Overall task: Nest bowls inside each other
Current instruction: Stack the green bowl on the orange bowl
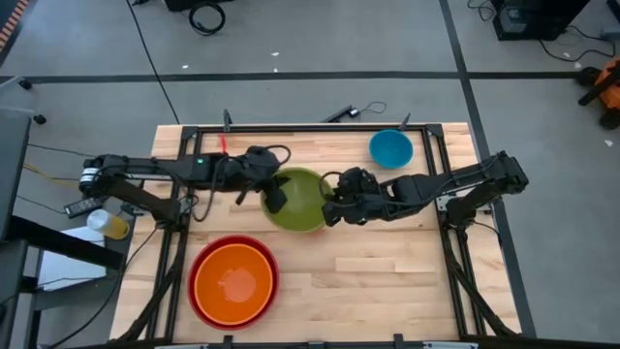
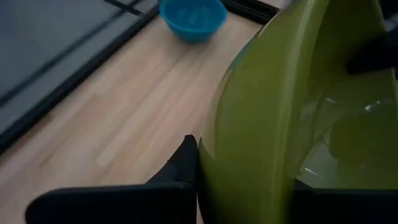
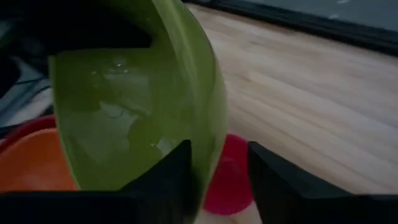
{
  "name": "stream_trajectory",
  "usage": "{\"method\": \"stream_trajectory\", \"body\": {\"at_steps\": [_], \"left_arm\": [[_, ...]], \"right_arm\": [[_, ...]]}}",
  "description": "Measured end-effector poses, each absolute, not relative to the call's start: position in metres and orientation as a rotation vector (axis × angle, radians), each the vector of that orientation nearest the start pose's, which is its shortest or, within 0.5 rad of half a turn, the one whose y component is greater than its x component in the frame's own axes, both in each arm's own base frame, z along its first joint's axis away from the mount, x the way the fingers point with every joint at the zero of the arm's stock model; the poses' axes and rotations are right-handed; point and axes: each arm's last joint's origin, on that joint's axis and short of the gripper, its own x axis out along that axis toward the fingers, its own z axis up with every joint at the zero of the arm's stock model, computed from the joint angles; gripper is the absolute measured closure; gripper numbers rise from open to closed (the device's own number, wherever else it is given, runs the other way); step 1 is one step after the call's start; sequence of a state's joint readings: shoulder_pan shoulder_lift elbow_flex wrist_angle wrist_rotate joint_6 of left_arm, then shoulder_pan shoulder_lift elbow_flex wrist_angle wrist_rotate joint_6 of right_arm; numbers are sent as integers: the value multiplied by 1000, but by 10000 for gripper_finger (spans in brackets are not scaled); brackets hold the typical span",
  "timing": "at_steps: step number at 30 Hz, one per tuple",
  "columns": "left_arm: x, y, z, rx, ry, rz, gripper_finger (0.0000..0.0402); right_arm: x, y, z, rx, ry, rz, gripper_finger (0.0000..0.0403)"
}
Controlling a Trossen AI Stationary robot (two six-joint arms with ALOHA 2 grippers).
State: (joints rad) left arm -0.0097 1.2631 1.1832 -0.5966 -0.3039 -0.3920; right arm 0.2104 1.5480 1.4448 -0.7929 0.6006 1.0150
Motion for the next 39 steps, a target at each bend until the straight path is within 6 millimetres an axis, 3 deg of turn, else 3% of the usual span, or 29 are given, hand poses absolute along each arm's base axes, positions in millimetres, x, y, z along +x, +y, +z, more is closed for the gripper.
{"method": "stream_trajectory", "body": {"at_steps": [3, 6, 9, 12, 17, 21, 25, 29, 32, 36, 39], "left_arm": [[248, 6, 342, -293, 632, 370, 347], [226, 8, 337, -275, 782, 336, 347], [223, 9, 338, -308, 790, 359, 347], [217, 10, 333, -312, 859, 405, 347], [211, -2, 329, -342, 974, 232, 347], [207, -23, 330, -344, 1033, -44, 347], [206, -45, 327, -320, 1058, -133, 347], [203, -70, 295, -252, 1150, -176, 347], [200, -82, 272, -296, 1166, -198, 347], [194, -86, 243, -353, 1205, -138, 347], [195, -88, 233, -421, 1182, -136, 344]], "right_arm": [[322, 51, 340, 605, 507, -621, 206], [327, 54, 358, 562, 437, -399, 178], [334, 61, 387, 568, 262, -108, 164], [334, 64, 399, 566, 178, 11, 163], [322, 60, 409, 570, 156, -13, 167], [315, 58, 404, 567, 223, -81, 168], [310, 56, 401, 588, 271, -121, 168], [308, 58, 393, 598, 347, -159, 168], [304, 59, 387, 597, 393, -230, 168], [299, 59, 379, 619, 460, -315, 168], [295, 58, 373, 644, 506, -360, 168]]}}
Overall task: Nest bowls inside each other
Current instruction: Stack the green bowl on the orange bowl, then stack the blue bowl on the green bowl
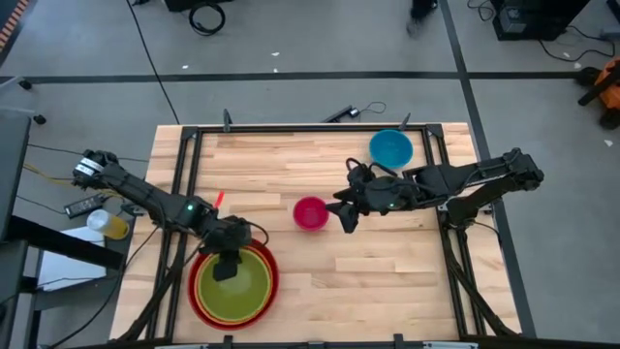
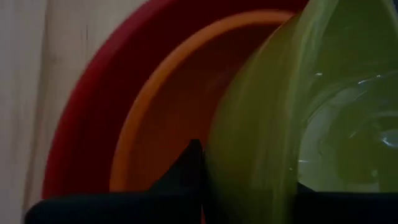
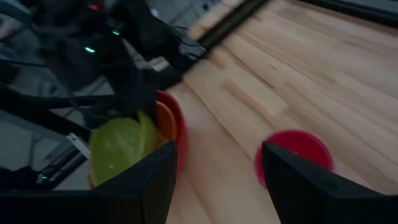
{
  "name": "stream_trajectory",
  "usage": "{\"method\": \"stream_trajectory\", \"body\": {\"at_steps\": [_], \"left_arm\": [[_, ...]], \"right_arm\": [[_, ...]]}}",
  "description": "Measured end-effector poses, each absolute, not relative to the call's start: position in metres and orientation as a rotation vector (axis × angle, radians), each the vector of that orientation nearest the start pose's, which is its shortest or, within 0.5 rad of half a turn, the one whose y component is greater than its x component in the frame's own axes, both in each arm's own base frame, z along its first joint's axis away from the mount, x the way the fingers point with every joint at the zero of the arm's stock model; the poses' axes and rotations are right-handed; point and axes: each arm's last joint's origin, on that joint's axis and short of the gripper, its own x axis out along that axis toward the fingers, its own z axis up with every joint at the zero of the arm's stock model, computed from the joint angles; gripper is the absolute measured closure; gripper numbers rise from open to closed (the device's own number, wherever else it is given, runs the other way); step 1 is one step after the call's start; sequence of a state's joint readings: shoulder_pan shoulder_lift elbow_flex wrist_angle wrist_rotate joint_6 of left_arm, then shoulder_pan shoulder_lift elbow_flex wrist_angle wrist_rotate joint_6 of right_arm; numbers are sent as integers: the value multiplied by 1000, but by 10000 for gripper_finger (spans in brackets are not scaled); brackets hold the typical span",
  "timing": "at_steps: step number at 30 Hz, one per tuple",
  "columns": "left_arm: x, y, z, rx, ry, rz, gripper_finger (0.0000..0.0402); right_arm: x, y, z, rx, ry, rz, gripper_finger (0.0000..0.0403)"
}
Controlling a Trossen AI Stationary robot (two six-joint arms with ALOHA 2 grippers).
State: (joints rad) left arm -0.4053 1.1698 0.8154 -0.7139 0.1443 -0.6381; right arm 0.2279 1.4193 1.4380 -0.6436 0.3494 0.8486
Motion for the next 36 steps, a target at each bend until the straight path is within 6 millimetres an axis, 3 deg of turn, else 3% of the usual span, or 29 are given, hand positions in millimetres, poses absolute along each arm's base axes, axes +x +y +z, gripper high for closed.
{"method": "stream_trajectory", "body": {"at_steps": [6, 13, 20, 24, 28, 36], "left_arm": [[191, -85, 222, -433, 1217, -64, 316], [190, -84, 220, -428, 1225, -43, 227], [181, -79, 239, -457, 1353, 56, 152], [179, -76, 262, -398, 1346, 121, 147], [185, -74, 284, -334, 1245, 123, 146], [197, -57, 327, -324, 1053, 207, 146]], "right_arm": [[291, 57, 368, 675, 548, -431, 168], [277, 52, 355, 673, 666, -605, 168], [252, 32, 340, 651, 861, -878, 168], [243, 7, 337, 608, 931, -1023, 168], [240, -31, 327, 530, 1025, -1072, 168], [243, -106, 265, 407, 1230, -957, 172]]}}
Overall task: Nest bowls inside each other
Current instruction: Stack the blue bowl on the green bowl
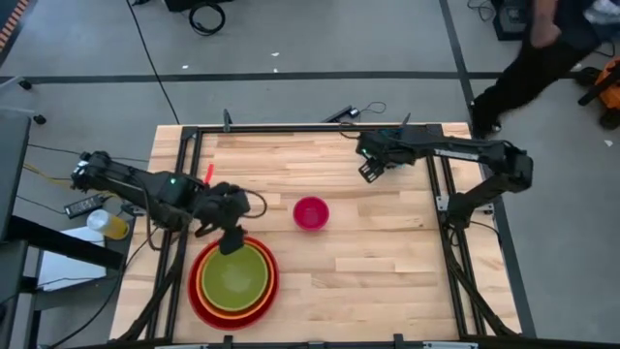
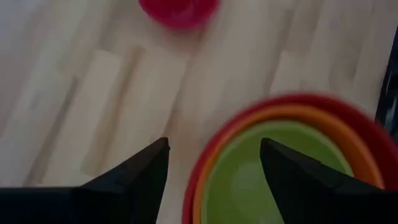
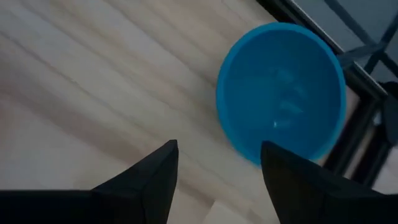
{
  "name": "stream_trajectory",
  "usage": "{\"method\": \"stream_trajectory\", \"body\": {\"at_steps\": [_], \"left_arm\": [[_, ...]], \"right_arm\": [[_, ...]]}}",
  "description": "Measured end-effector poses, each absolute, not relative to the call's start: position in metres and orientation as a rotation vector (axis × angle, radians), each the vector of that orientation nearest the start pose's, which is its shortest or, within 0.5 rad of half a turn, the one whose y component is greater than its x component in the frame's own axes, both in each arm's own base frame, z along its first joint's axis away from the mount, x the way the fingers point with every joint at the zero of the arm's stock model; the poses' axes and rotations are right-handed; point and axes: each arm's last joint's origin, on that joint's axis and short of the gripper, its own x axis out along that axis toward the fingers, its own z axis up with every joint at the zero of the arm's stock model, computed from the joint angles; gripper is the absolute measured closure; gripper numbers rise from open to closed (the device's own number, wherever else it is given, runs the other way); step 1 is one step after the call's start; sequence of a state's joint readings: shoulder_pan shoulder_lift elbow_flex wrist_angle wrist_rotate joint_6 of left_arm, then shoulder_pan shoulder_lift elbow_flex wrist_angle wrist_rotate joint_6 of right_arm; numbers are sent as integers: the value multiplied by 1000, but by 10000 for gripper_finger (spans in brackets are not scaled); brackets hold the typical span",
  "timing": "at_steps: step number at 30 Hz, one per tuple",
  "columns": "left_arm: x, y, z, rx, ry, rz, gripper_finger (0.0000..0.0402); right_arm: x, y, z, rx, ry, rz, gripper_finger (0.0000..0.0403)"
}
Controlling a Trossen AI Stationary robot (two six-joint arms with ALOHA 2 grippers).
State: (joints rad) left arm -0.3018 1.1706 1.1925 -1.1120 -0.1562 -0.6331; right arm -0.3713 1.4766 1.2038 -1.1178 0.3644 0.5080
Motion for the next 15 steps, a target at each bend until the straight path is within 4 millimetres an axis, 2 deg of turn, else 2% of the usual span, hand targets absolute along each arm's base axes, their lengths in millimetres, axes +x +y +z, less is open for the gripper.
{"method": "stream_trajectory", "body": {"at_steps": [6, 10, 15], "left_arm": [[199, -50, 345, -328, 966, 271, 154], [199, -49, 345, -325, 967, 288, 161], [196, -48, 343, -359, 990, 328, 168]], "right_arm": [[245, -148, 227, 352, 1317, -956, 180], [246, -170, 205, 372, 1374, -950, 190], [247, -187, 179, 419, 1448, -909, 205]]}}
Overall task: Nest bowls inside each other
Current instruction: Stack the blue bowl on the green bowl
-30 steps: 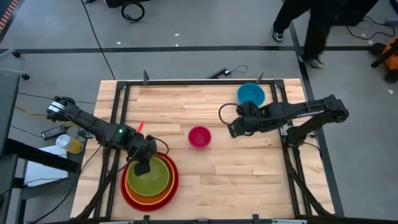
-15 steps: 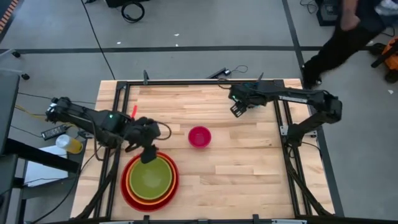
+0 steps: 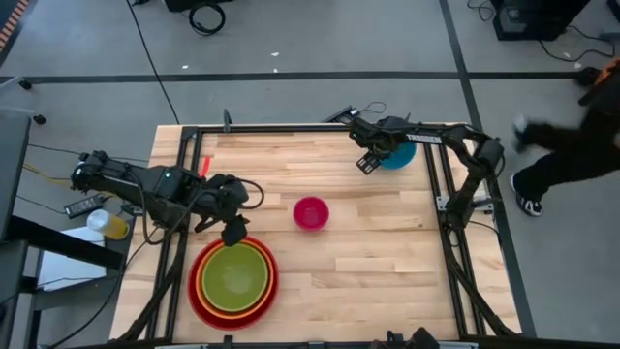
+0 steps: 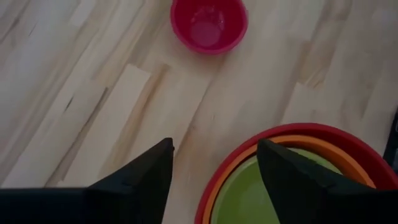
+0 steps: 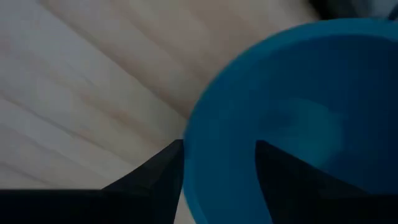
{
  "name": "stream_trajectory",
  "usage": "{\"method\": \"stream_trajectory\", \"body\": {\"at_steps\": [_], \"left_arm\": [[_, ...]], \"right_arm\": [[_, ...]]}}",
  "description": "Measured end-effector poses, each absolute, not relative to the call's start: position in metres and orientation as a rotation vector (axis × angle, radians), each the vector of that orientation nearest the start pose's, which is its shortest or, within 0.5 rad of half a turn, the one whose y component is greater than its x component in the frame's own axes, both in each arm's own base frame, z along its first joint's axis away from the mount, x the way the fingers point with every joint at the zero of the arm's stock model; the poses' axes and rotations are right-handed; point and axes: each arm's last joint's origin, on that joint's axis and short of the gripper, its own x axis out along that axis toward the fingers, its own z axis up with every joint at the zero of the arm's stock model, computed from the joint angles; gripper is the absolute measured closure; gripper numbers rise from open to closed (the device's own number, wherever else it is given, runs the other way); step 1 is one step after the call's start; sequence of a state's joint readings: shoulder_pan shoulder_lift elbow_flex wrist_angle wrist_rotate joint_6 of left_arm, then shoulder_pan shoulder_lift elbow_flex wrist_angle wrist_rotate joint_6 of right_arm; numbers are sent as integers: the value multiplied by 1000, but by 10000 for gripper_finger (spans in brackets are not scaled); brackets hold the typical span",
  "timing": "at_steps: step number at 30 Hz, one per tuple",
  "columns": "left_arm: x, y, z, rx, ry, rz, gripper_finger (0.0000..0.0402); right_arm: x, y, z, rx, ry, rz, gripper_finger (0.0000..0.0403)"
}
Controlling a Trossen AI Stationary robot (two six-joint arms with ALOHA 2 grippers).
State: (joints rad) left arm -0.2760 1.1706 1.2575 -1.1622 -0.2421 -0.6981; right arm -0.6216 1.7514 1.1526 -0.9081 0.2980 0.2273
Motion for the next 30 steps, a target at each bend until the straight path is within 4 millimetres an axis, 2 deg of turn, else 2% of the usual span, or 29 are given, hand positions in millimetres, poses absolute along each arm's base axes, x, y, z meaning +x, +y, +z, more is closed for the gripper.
{"method": "stream_trajectory", "body": {"at_steps": [4, 8, 13, 15, 19, 22, 26, 30], "left_arm": [[192, -48, 342, -384, 1018, 361, 171], [191, -51, 341, -392, 1029, 365, 171], [189, -53, 341, -389, 1035, 359, 171], [189, -53, 341, -392, 1037, 362, 171], [187, -52, 341, -395, 1038, 364, 171], [186, -52, 342, -394, 1033, 364, 171], [182, -50, 345, -386, 1009, 379, 171], [178, -48, 348, -357, 976, 402, 171]], "right_arm": [[247, -194, 162, 492, 1489, -864, 241], [248, -195, 158, 507, 1499, -864, 299], [247, -192, 170, 508, 1459, -886, 372], [248, -187, 180, 530, 1403, -867, 383], [260, -163, 217, 570, 1245, -775, 379], [271, -136, 246, 564, 1098, -709, 382], [292, -90, 274, 557, 885, -592, 383], [318, -39, 291, 511, 688, -395, 383]]}}
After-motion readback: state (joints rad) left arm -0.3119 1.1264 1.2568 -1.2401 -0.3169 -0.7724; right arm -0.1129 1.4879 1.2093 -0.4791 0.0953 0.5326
